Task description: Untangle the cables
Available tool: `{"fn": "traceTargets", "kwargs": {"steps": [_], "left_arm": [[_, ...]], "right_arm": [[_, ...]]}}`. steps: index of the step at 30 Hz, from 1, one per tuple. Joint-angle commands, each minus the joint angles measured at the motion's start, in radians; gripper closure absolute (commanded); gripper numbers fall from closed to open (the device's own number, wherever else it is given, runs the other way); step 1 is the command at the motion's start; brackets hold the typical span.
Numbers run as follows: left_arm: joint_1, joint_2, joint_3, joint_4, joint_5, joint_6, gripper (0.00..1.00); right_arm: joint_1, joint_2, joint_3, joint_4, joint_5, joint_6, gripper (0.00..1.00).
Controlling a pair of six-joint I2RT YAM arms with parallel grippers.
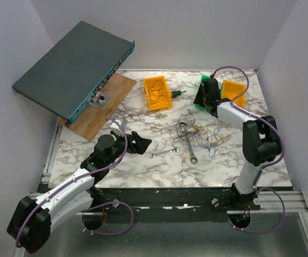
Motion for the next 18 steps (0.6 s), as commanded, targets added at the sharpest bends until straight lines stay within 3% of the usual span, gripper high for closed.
{"fn": "traceTargets", "kwargs": {"steps": [1, 6, 8, 11, 18], "left_arm": [[-0.01, -0.028, -0.064, 0.114, 0.038, -0.017, 0.01], [-0.009, -0.043, -0.076, 0.118, 0.025, 0.004, 0.01], [-0.01, -0.047, -0.072, 0.112, 0.022, 0.015, 0.01], [-0.01, -0.049, -0.068, 0.105, 0.021, 0.021, 0.01], [-0.01, -0.067, -0.075, 0.105, 0.023, 0.022, 0.02]], "right_arm": [[0.0, 0.076, 0.058, 0.041, -0.041, -0.037, 0.45], [0.001, 0.136, 0.094, 0.042, 0.003, -0.048, 0.59], [0.0, 0.143, 0.099, 0.041, 0.019, -0.052, 0.7], [0.001, 0.14, 0.105, 0.038, 0.051, -0.057, 0.97], [-0.027, 0.142, 0.167, 0.021, 0.09, -0.079, 0.99]]}}
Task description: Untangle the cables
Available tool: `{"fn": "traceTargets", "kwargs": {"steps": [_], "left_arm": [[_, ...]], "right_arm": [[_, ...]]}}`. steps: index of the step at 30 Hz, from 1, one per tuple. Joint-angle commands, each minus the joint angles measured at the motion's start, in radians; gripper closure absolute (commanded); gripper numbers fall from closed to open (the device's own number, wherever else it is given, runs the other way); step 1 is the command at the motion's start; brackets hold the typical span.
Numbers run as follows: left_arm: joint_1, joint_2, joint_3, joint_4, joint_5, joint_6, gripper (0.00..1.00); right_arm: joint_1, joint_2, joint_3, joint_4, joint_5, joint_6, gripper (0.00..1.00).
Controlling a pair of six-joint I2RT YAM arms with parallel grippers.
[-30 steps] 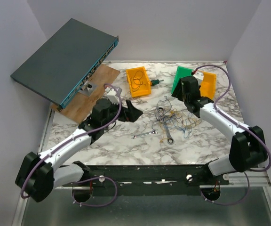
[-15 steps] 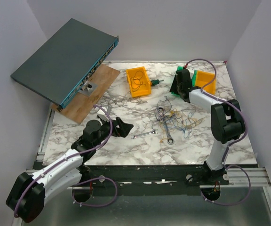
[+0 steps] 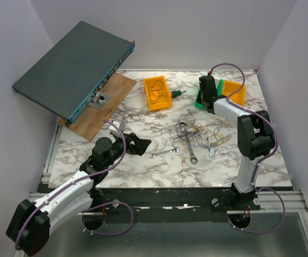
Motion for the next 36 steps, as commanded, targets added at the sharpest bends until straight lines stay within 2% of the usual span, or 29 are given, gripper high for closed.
{"fn": "traceTargets", "kwargs": {"steps": [1, 8, 9, 10, 11, 12, 16, 19, 22, 29, 36], "left_arm": [[-0.005, -0.024, -0.003, 0.026, 0.015, 0.018, 0.02], [-0.005, -0.018, 0.0, 0.012, 0.018, 0.018, 0.04], [-0.004, -0.014, 0.001, 0.01, 0.02, 0.015, 0.04], [-0.005, -0.009, 0.004, 0.009, 0.022, 0.013, 0.04], [-0.004, -0.003, 0.008, 0.007, 0.026, 0.013, 0.04], [-0.005, 0.006, 0.013, 0.006, 0.03, 0.013, 0.04], [-0.004, 0.05, 0.046, -0.012, 0.055, 0.013, 0.04], [-0.009, 0.088, 0.069, -0.013, 0.08, 0.003, 0.04], [-0.024, 0.128, 0.096, -0.018, 0.087, 0.002, 0.04], [-0.11, 0.293, 0.218, -0.065, 0.067, 0.007, 0.04], [-0.166, 0.484, 0.348, -0.085, 0.103, 0.001, 0.04]], "right_arm": [[-0.033, 0.018, 0.093, -0.004, 0.028, -0.025, 0.99], [-0.085, 0.169, 0.329, -0.114, 0.011, -0.035, 0.99], [-0.089, 0.179, 0.348, -0.123, 0.002, -0.04, 0.91], [-0.09, 0.181, 0.359, -0.13, -0.017, -0.044, 0.75], [-0.09, 0.176, 0.36, -0.13, -0.024, -0.045, 0.67], [-0.09, 0.167, 0.352, -0.123, -0.03, -0.045, 0.66], [-0.09, 0.109, 0.311, -0.124, -0.03, -0.046, 0.46], [-0.09, 0.027, 0.238, -0.12, -0.069, -0.045, 0.36], [-0.09, -0.063, 0.144, -0.136, -0.121, -0.035, 0.34], [-0.085, -0.319, -0.186, -0.134, -0.412, 0.001, 0.3], [-0.076, -0.514, -0.447, -0.134, -0.503, 0.015, 0.29]]}}
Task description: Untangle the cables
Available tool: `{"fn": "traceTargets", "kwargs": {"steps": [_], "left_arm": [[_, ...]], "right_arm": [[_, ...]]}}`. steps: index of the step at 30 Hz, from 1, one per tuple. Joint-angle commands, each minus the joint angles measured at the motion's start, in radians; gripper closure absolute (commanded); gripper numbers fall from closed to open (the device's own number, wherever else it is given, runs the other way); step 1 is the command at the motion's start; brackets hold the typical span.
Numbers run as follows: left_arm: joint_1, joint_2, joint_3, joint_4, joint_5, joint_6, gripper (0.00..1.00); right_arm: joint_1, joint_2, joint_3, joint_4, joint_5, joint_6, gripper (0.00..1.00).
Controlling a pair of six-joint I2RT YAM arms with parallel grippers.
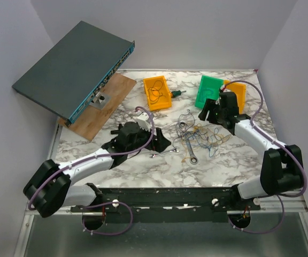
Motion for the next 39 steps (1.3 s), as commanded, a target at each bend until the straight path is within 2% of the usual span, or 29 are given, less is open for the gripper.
{"fn": "traceTargets", "kwargs": {"steps": [1, 3, 7, 9, 12, 13, 16, 23, 25, 28, 31, 35, 39], "left_arm": [[-0.021, 0.098, 0.078, -0.022, 0.053, -0.008, 0.04], [-0.021, 0.122, 0.094, -0.007, 0.067, -0.014, 0.04], [-0.021, 0.128, 0.118, -0.012, 0.078, -0.007, 0.04], [-0.021, 0.123, 0.127, -0.033, 0.071, 0.003, 0.04], [-0.021, 0.11, 0.129, -0.061, 0.046, 0.025, 0.04], [-0.021, 0.103, 0.129, -0.07, 0.038, 0.03, 0.04], [-0.021, 0.089, 0.131, -0.083, 0.028, 0.049, 0.04], [-0.021, 0.05, 0.135, -0.058, 0.078, 0.101, 0.04], [-0.021, 0.018, 0.119, -0.018, 0.094, 0.12, 0.04], [-0.022, -0.068, 0.033, 0.145, 0.122, 0.142, 0.02], [-0.023, -0.144, -0.013, 0.245, 0.087, 0.167, 0.01], [-0.024, -0.161, 0.0, 0.261, 0.034, 0.205, 0.01], [-0.029, -0.114, 0.009, 0.365, 0.051, 0.202, 0.01]], "right_arm": [[0.011, -0.063, -0.116, 0.008, -0.127, 0.02, 0.29], [0.012, -0.049, -0.148, 0.039, -0.156, 0.023, 0.3], [0.014, -0.008, -0.173, 0.087, -0.236, 0.03, 0.41], [0.017, 0.002, -0.173, 0.097, -0.262, 0.029, 0.58], [0.018, 0.001, -0.158, 0.082, -0.272, 0.021, 0.94], [0.02, -0.01, -0.154, 0.073, -0.273, 0.02, 0.99], [0.03, -0.058, -0.132, 0.043, -0.302, 0.009, 0.99], [0.059, -0.235, -0.001, -0.054, -0.502, 0.027, 0.99], [0.058, -0.286, 0.059, -0.078, -0.54, 0.046, 0.99], [0.058, -0.331, 0.168, -0.128, -0.561, 0.08, 0.99], [0.058, -0.349, 0.268, -0.175, -0.607, 0.096, 0.99], [0.059, -0.35, 0.343, -0.166, -0.691, 0.139, 0.99], [0.058, -0.337, 0.363, -0.117, -0.747, 0.191, 0.99]]}}
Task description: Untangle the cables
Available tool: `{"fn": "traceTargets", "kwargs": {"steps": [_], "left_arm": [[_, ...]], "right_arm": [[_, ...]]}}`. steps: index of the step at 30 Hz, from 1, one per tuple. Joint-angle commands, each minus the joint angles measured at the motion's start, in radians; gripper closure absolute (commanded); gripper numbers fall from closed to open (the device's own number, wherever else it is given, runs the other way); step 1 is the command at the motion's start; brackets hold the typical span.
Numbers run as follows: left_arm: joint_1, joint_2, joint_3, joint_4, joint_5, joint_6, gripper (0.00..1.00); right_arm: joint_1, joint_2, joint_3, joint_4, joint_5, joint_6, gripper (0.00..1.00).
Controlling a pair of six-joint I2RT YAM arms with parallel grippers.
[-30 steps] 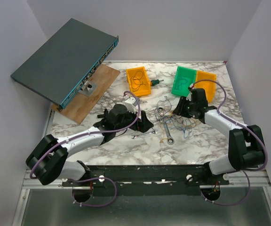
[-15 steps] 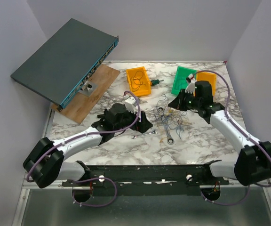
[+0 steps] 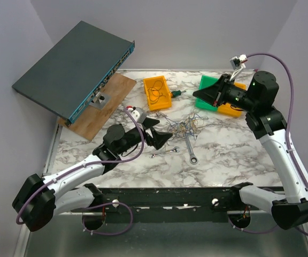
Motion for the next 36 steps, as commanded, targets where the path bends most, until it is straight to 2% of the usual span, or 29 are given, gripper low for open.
{"fn": "traceTargets", "kwargs": {"steps": [1, 8, 14, 16, 21, 22, 28, 30, 32, 36], "left_arm": [[-0.015, 0.063, 0.021, 0.159, -0.019, 0.036, 0.01], [-0.036, 0.29, 0.189, 0.084, 0.005, 0.049, 0.04], [-0.065, 0.536, 0.204, 0.314, 0.109, -0.132, 0.09], [-0.074, 0.621, 0.22, 0.382, 0.137, -0.201, 0.16], [-0.064, 0.672, 0.221, 0.391, 0.116, -0.23, 0.9], [-0.058, 0.659, 0.207, 0.378, 0.09, -0.225, 1.0], [0.002, 0.46, 0.087, 0.2, -0.075, -0.19, 1.0], [0.026, 0.389, 0.069, 0.048, -0.141, -0.189, 1.0], [0.055, 0.326, 0.05, -0.106, -0.257, -0.218, 1.0], [0.109, 0.175, -0.055, -0.19, -0.373, -0.243, 1.0]], "right_arm": [[0.002, 0.023, 0.025, 0.0, -0.12, 0.079, 0.99], [0.002, 0.031, 0.069, 0.002, -0.114, 0.088, 0.99], [0.001, 0.022, 0.11, -0.023, -0.046, 0.092, 0.99], [0.002, 0.004, 0.111, -0.023, 0.004, 0.099, 0.99], [0.002, -0.079, 0.123, -0.053, 0.227, 0.08, 0.99], [0.002, -0.093, 0.134, -0.075, 0.281, 0.069, 0.99], [0.002, -0.186, 0.146, -0.192, 0.739, -0.022, 0.99], [0.002, -0.211, 0.137, -0.209, 0.907, -0.05, 0.99], [0.002, -0.229, 0.132, -0.218, 1.016, -0.077, 0.99], [0.001, -0.235, 0.108, -0.223, 1.107, -0.106, 0.99]]}}
